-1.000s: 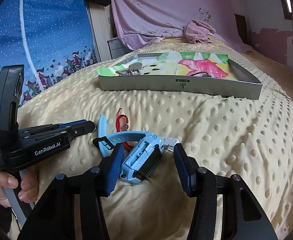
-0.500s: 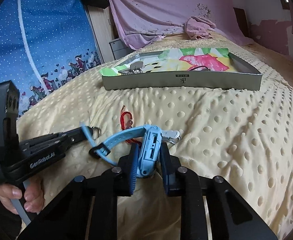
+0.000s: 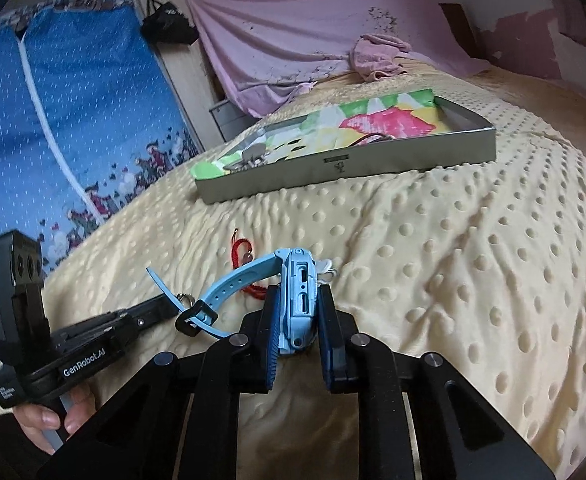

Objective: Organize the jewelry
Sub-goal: 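Grasp the silver ring with the left tool while the right tool holds the watch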

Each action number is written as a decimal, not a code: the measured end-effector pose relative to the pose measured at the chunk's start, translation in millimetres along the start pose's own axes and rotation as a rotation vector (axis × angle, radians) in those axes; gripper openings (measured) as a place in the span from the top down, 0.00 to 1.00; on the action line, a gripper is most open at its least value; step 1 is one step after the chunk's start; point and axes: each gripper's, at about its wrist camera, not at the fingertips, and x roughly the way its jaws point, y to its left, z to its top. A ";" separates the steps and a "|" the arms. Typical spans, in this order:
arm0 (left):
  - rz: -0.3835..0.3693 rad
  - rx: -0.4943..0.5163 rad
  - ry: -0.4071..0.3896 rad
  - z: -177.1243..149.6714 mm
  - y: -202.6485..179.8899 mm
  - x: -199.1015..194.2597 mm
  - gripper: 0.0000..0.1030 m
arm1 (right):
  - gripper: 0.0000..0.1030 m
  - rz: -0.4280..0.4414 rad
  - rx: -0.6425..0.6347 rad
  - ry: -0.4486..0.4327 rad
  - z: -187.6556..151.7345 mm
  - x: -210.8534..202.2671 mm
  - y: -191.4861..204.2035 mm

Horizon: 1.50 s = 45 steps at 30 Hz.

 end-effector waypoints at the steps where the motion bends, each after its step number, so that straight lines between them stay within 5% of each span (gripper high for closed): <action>1: -0.001 -0.004 -0.004 0.2 0.5 -0.6 0.98 | 0.85 0.001 0.005 -0.002 -0.4 0.0 -0.4; 19: -0.043 0.019 -0.116 15.9 -13.7 -16.4 0.99 | 0.85 0.059 0.081 -0.174 2.6 -26.5 -13.9; 29: -0.046 -0.028 -0.016 6.6 0.8 -7.0 0.98 | 0.85 0.075 0.119 -0.168 3.1 -20.7 -24.6; 34: -0.022 -0.004 0.037 3.6 -4.7 1.4 0.75 | 0.85 0.077 0.113 -0.159 1.7 -18.3 -23.3; 45: 0.005 0.013 0.100 2.1 -7.7 16.7 0.75 | 0.85 0.072 0.110 -0.152 1.3 -15.9 -22.8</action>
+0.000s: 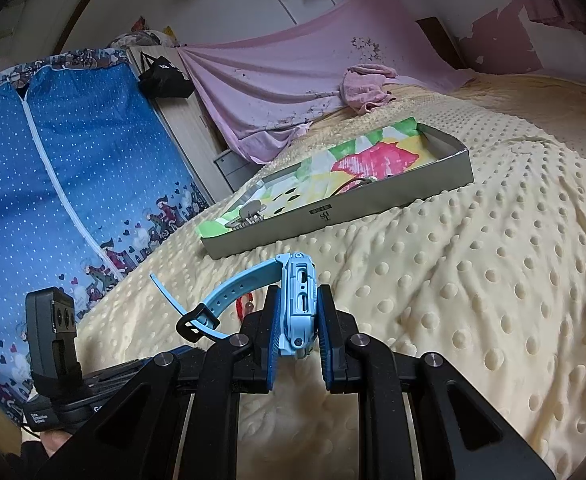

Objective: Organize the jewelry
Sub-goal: 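Grasp the silver ring with the left tool while the right tool holds the watch, then carry the ring and watch with both tools over the tray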

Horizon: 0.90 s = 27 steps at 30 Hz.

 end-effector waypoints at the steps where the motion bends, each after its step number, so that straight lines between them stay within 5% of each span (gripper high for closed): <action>1: 0.004 0.002 0.004 0.1 -0.3 1.0 0.76 | 0.85 0.000 0.000 0.001 -0.1 0.4 0.0; 7: 0.026 0.008 -0.008 0.0 -2.1 -1.9 0.81 | 0.85 -0.003 -0.003 0.009 -0.6 2.6 -0.2; 13: 0.019 -0.012 -0.116 12.5 -6.4 -21.3 0.81 | 0.85 0.009 0.014 0.014 6.0 5.4 -3.8; 21: -0.007 -0.030 -0.248 79.5 -17.9 -12.4 0.81 | 0.85 -0.030 -0.065 -0.055 60.5 20.6 -12.9; 27: -0.011 -0.027 -0.226 126.2 -29.2 34.9 0.81 | 0.85 -0.117 -0.065 -0.087 111.4 47.0 -39.4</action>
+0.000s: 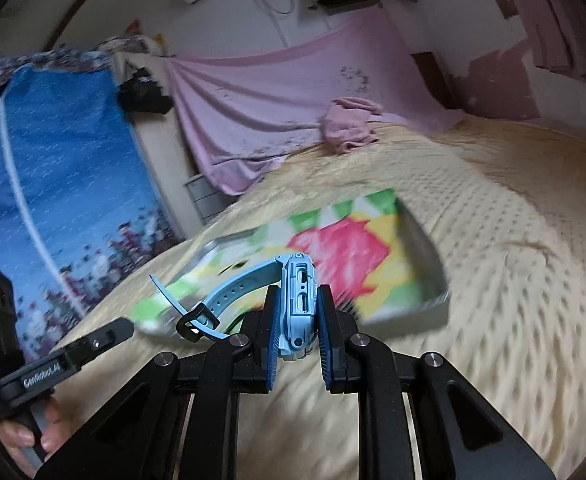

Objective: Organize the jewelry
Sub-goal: 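Carry the ring and watch with both tools over the tray, then open both tools to release the ring and watch into the tray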

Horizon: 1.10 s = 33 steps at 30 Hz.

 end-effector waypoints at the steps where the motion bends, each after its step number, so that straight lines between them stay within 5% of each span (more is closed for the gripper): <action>1: 0.001 -0.001 0.019 4.4 -2.0 12.1 0.81 | 0.85 -0.024 0.007 0.005 7.8 9.9 -6.9; 10: 0.075 0.034 0.201 10.0 -14.8 85.8 0.81 | 0.85 -0.124 0.018 0.107 21.5 64.2 -29.8; 19: 0.086 0.054 0.212 5.7 -23.4 88.1 0.80 | 0.84 -0.139 -0.001 0.182 11.8 79.4 -29.2; 21: 0.077 0.054 0.196 6.1 -23.5 83.2 0.76 | 0.84 -0.143 -0.009 0.179 11.6 77.5 -28.9; 25: 0.083 0.048 0.117 2.3 -25.0 60.9 0.36 | 0.67 -0.144 -0.023 0.136 11.7 61.8 -27.4; 30: 0.084 0.038 0.007 -2.3 -22.8 26.7 0.31 | 0.65 -0.132 -0.048 0.054 15.3 35.8 -23.1; 33: 0.099 0.026 -0.081 -5.4 -20.3 3.1 0.16 | 0.51 -0.109 -0.066 -0.041 14.4 8.1 -17.9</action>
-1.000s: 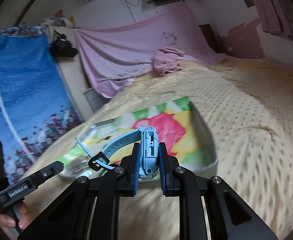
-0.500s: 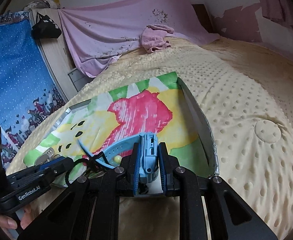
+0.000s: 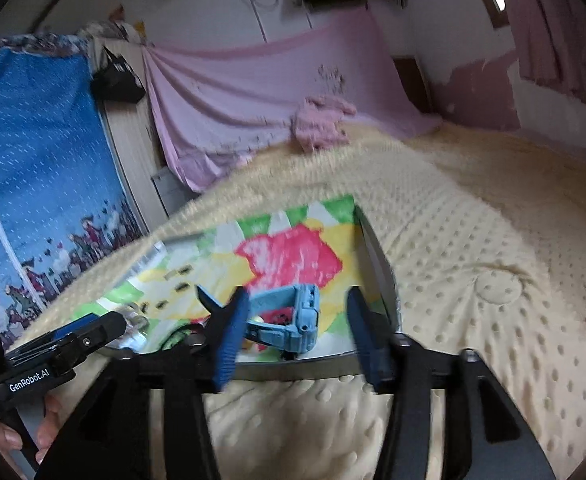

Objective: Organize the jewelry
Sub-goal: 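Open both tools to release the ring and watch into the tray, then move both open tools back toward the red bracelet and white clip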

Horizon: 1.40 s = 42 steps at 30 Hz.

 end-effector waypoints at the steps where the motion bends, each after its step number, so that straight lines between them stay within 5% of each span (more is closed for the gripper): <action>1: 0.008 -0.006 -0.030 -0.6 1.8 -9.4 0.11 | 0.49 0.007 -0.004 -0.023 -0.1 -7.0 0.4; 8: 0.060 -0.019 -0.192 -12.5 10.7 -61.8 0.00 | 0.28 0.073 -0.070 -0.167 -7.2 -60.8 12.9; 11: 0.074 -0.024 -0.224 -20.5 13.5 -76.9 0.00 | 0.10 0.093 -0.095 -0.191 -12.5 -77.1 18.2; 17: 0.121 -0.015 -0.256 -40.9 17.4 -106.1 0.00 | 0.01 0.114 -0.156 -0.232 -24.9 -111.1 29.8; 33: 0.210 -0.009 -0.250 -91.7 29.2 -160.2 0.00 | 0.01 0.102 -0.320 -0.320 -50.8 -193.9 64.3; 42: 0.225 -0.013 -0.245 -99.0 26.0 -167.0 0.00 | 0.01 0.094 -0.332 -0.307 -56.7 -204.5 65.7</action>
